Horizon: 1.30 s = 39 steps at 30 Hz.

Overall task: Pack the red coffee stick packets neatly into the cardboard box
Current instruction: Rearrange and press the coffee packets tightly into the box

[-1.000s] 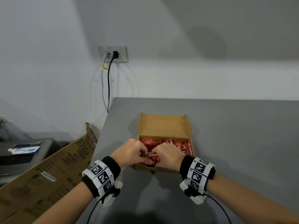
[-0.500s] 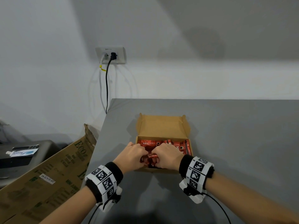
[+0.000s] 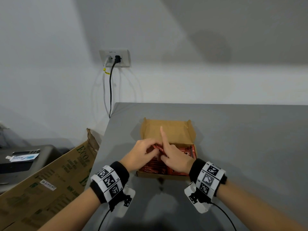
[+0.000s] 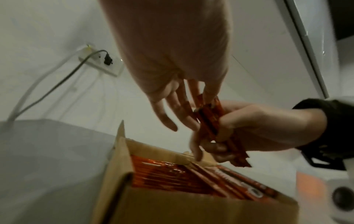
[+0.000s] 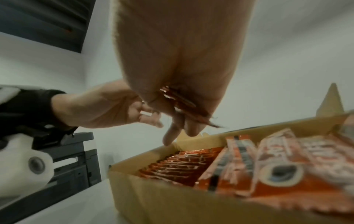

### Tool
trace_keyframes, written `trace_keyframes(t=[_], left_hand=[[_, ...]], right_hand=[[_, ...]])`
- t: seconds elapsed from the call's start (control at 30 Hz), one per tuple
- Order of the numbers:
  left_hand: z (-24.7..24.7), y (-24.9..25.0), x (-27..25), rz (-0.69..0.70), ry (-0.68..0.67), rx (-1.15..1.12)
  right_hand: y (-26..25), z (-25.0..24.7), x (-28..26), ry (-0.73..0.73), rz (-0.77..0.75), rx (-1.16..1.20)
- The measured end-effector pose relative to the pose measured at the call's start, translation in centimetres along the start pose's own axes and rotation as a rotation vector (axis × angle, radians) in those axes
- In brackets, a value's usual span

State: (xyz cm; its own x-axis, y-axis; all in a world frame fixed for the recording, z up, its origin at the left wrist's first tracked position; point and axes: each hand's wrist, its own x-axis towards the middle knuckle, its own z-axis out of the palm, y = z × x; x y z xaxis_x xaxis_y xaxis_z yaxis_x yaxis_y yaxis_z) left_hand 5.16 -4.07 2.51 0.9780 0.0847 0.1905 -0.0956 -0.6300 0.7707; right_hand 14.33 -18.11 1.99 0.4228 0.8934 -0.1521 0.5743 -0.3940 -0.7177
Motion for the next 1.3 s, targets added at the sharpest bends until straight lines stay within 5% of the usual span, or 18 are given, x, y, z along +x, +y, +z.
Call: trace_keyframes(t=[0.2,0.33,0.47,0.63,0.8,1.0,1.17,1.3], left_hand=[[-0.1,0.4,-0.2,-0.195,-0.02,-0.162],[-0.2,0.1,0.1,-0.258,0.1,-0.193],[-1.0,-0.7,0.0,-0.314,0.201,-0.304],[-1.6,-0.8,0.0,-0.231,0.277,-0.287],[-1.1,-0.8,0.4,-0.201,0.214,-0.283],[-0.7,-1.3,0.3,-0.147,0.071,0.027],[-0.1,-0.4,1.0,-0.085,0.335,0.043],[0.1,-0.1,1.1,-0.129,0.361,-0.121]], right_hand=[[0.9,-0.3,0.3,-0.001,-0.082,-0.019],[1.3,-0.9,0.4,0.084,-0.211,-0.115],[2.0,-1.8,-0.1,0.108,-0.151,-0.132],[3.1,-3.0,-0.5,0.377,-0.01,0.031],[1.8,-2.3,-0.1,0.304,-0.031,-0.03],[0.3,-1.9,0.4,0.308,-0.114,0.015],[-1.4,-1.2,0.6,0.432,-0.172,0.166],[-1.1,0.2,0.4,0.443,-0.136,0.224]])
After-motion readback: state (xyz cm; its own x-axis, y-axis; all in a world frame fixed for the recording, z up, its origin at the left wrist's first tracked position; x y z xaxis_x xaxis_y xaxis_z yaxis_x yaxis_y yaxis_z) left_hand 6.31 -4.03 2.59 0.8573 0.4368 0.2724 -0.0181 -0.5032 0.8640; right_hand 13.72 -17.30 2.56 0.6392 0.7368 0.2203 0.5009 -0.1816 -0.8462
